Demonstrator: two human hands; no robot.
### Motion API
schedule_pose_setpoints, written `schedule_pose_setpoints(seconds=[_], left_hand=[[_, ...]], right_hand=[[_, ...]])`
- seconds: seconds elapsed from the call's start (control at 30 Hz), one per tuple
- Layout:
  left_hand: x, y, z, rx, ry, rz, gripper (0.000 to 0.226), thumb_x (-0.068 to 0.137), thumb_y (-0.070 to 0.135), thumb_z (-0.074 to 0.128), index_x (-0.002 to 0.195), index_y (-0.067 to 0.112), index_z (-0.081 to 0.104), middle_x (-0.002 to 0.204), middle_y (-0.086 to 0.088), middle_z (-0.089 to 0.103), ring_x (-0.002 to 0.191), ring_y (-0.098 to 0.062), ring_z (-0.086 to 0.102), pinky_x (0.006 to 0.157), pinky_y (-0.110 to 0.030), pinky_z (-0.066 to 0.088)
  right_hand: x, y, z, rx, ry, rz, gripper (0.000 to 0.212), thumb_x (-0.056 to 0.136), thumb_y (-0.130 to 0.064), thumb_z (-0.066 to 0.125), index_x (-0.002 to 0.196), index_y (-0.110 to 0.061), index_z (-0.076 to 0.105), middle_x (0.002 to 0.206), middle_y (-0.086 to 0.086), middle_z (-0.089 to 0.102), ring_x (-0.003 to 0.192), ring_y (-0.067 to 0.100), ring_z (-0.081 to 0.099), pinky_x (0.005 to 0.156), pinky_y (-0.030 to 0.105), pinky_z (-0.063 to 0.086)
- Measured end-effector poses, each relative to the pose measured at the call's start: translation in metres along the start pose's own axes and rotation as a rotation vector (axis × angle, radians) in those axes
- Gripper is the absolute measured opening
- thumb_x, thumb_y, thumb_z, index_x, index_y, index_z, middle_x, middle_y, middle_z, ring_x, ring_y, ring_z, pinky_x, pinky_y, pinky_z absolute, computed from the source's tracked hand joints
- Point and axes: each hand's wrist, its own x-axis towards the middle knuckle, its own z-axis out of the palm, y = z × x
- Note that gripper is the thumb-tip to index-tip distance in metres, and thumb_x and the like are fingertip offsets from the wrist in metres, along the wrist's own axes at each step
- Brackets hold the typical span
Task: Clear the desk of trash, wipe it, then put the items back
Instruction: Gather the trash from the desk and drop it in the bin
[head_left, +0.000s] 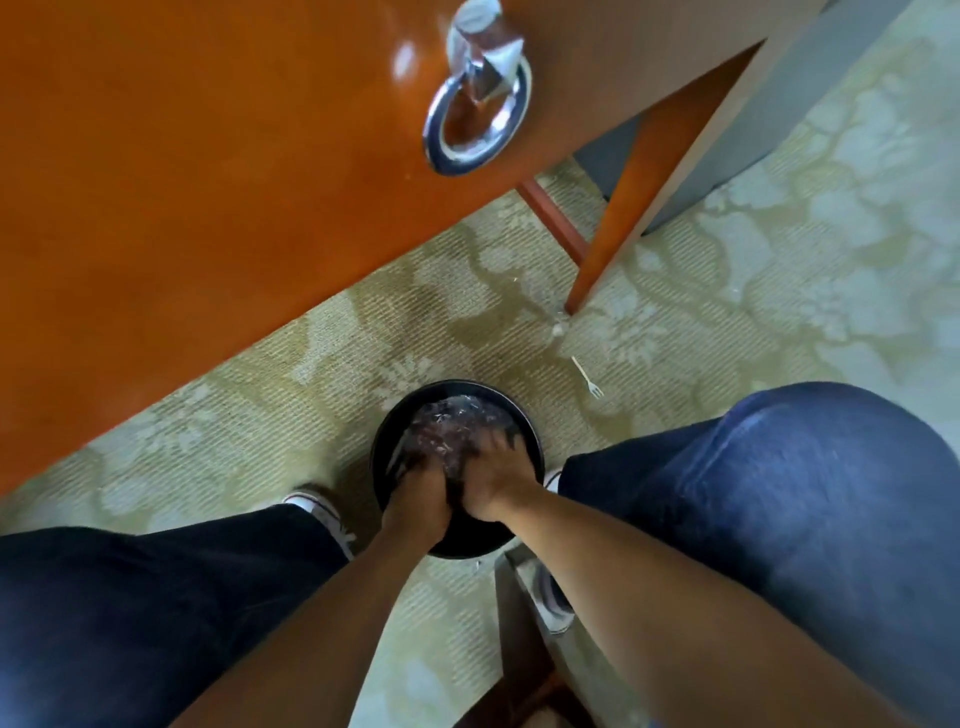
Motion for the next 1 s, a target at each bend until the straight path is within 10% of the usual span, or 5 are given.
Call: schedule_pose_setpoints(seconds=[0.2,0.43,0.73,1.0], left_hand=[[-0.010,0.016,-0.025,0.025,-0.159,-0.066,0.053,0.100,0.035,0.055,0.147,0.014,0.043,0.143,-0.015,0.057,0.131,-0.036,0.055,0.103,-0.044,0.049],[-0.067,0.036,-0.095,0.273,0.049,-0.079,0.058,0.100,0.030,0.050,0.151,0.008,0.033,0.129,-0.011,0.066,0.115,-0.031,0.067,0.084,-0.037,0.052],[-0.236,-0.021,-0.201,-0.028,0.610,0.136,0.051,0.095,0.025,0.042,0.144,0.019,0.050,0.131,-0.004,0.063,0.113,-0.029,0.063,0.085,-0.042,0.052],[-0.400,-0.115,-0.284,0.118,1.437,0.231,0.021,0.092,0.017,0.055,0.108,0.013,0.068,0.082,0.003,0.059,0.075,-0.023,0.059,0.058,-0.038,0.048]], right_hand=[[-0.036,0.003,-0.018,0.184,0.089,0.030,0.081,0.094,-0.023,0.060,0.159,-0.012,0.013,0.158,0.022,0.033,0.147,0.042,0.028,0.115,0.050,0.031],[-0.095,-0.031,-0.062,0.129,0.439,-0.057,0.077,0.095,-0.011,0.060,0.158,-0.018,0.017,0.155,0.017,0.034,0.138,0.037,0.041,0.112,0.045,0.040],[-0.205,-0.141,-0.112,0.265,0.959,-0.462,0.069,0.071,-0.004,0.074,0.137,-0.016,0.060,0.124,0.004,0.067,0.110,0.029,0.066,0.089,0.040,0.057],[-0.315,-0.247,-0.174,0.279,1.281,-1.071,0.047,0.083,-0.005,0.060,0.129,-0.010,0.068,0.124,0.000,0.068,0.118,0.019,0.062,0.103,0.036,0.049]])
